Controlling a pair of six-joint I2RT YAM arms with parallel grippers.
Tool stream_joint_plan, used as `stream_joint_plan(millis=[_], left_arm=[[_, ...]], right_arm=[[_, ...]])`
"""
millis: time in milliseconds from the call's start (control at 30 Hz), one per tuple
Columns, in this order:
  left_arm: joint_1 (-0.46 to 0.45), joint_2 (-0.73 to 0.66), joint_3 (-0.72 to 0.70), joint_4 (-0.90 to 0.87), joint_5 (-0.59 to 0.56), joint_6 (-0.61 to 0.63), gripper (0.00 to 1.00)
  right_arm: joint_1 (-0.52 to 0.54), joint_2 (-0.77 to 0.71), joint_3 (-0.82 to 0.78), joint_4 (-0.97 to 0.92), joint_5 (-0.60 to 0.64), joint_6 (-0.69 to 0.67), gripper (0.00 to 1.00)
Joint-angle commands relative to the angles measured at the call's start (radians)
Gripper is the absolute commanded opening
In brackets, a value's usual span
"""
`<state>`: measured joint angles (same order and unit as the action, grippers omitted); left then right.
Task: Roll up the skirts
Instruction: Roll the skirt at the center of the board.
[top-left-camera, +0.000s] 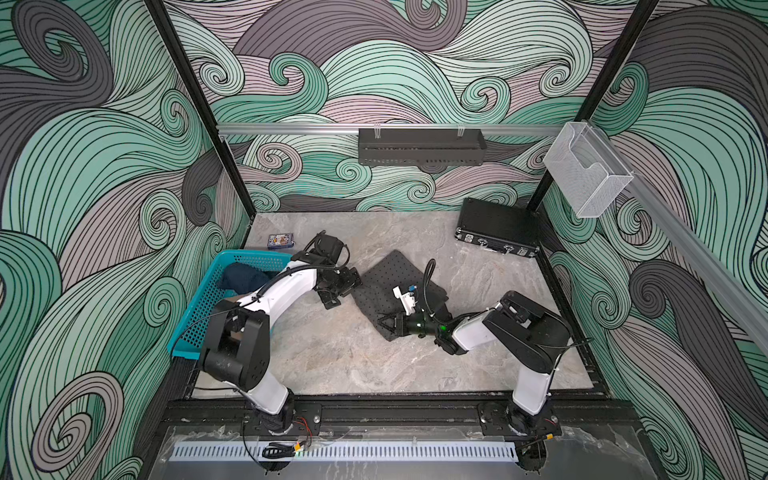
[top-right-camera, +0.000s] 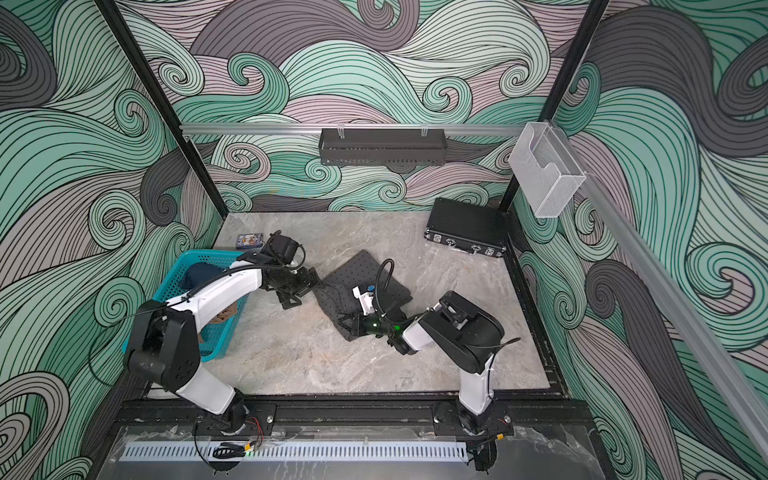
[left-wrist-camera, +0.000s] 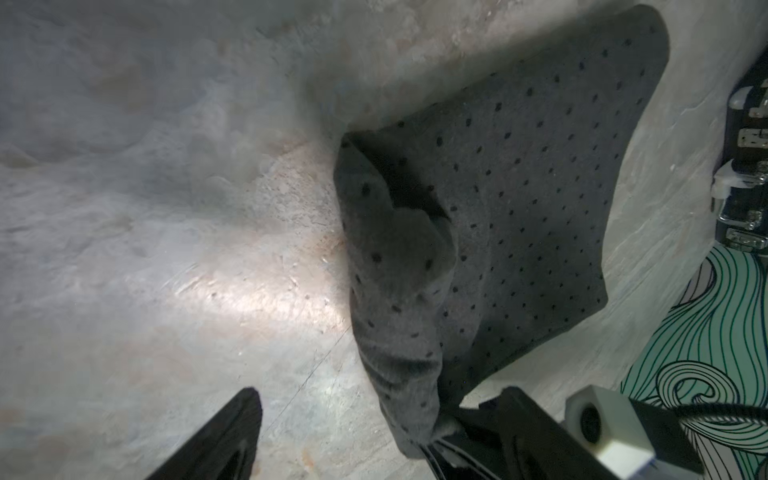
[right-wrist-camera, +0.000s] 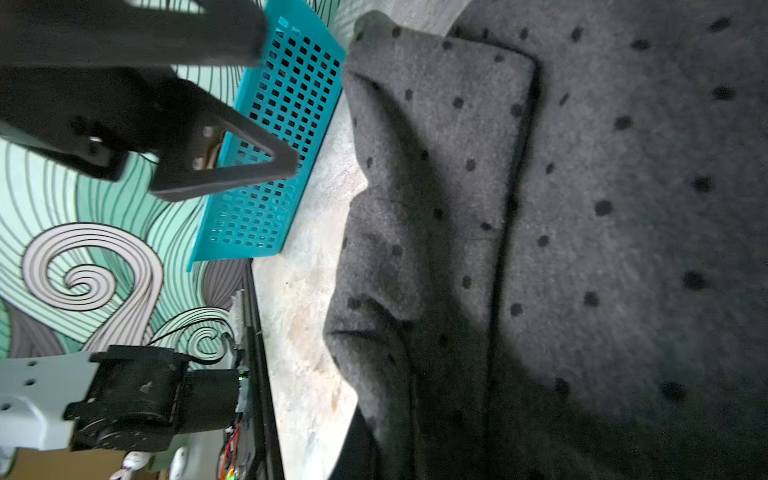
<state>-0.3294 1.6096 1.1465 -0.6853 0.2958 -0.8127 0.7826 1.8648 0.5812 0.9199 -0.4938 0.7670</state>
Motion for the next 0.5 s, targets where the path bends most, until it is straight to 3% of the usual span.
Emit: stream_joint_plan(millis=[0, 167, 267, 333, 400, 467], left_arm=[[0.001, 0.063, 0.02, 0.103, 0.053, 0.046, 0.91], [0.001, 0.187, 0.078, 0.077, 0.027, 0.045, 0.91], [-0.002, 0.258, 0.132, 0.005, -0.014, 0.07, 0.81], [-0.002, 0.286, 0.148, -0.036, -0.045, 0.073, 0.65], [-0.002, 0.304, 0.172, -0.116, -0.111, 0.062, 0.24], [-0.001, 0.317, 0.211, -0.21, -0.173, 0.068, 0.0]], right_arm=[[-0.017, 0.043, -0.008, 0.107, -0.117, 0.079, 0.0], [-0.025, 0.065, 0.018, 0.109, -0.194, 0.089, 0.0], [-0.028, 0.055, 0.018, 0.108, -0.214, 0.088, 0.0], [-0.031, 0.044, 0.02, 0.077, -0.223, 0.079, 0.0], [-0.038, 0.04, 0.013, 0.08, -0.233, 0.085, 0.0], [-0.05, 0.042, -0.004, 0.12, -0.237, 0.114, 0.0]])
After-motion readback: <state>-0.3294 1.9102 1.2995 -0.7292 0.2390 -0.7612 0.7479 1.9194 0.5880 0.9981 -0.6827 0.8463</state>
